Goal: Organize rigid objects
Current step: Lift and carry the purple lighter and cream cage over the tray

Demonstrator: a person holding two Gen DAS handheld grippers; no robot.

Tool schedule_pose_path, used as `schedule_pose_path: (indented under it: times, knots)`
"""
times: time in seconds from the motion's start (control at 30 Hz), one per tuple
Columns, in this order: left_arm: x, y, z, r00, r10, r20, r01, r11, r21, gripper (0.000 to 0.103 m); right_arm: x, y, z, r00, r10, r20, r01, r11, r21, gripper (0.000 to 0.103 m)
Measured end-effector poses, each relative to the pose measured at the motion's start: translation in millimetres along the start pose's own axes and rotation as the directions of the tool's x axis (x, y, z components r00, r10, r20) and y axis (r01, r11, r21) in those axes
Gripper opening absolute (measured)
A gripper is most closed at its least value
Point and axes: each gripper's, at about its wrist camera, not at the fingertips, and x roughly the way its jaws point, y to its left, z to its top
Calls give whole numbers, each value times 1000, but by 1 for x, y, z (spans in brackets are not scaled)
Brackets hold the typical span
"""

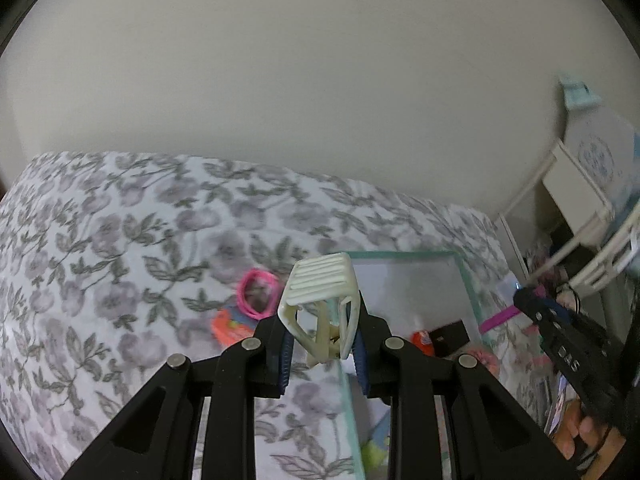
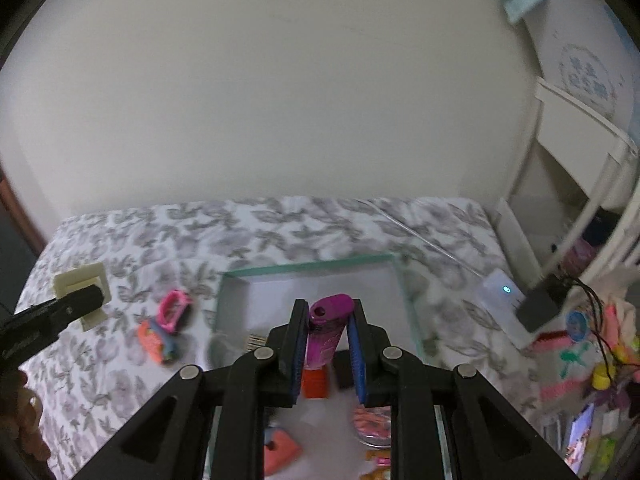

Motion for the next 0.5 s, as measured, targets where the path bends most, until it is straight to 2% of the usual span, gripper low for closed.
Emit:
schedule_pose_path:
  times: [0.17,0.33,0.5]
  knots:
    - [21,-44,-14,999,-4,-35,8,994,111,26,20,-22,-9,990,-130,-52,130,992,-4,20]
    - [48,-71,-31,996,-1,-87,15,988,157,26,43,-40,-20,979,-179,-100,180,984,1,21]
    - [68,-87,-48,994,9,-107,11,982,190,26,62,-45,-30,963,-232,-139,229,973,-35,21]
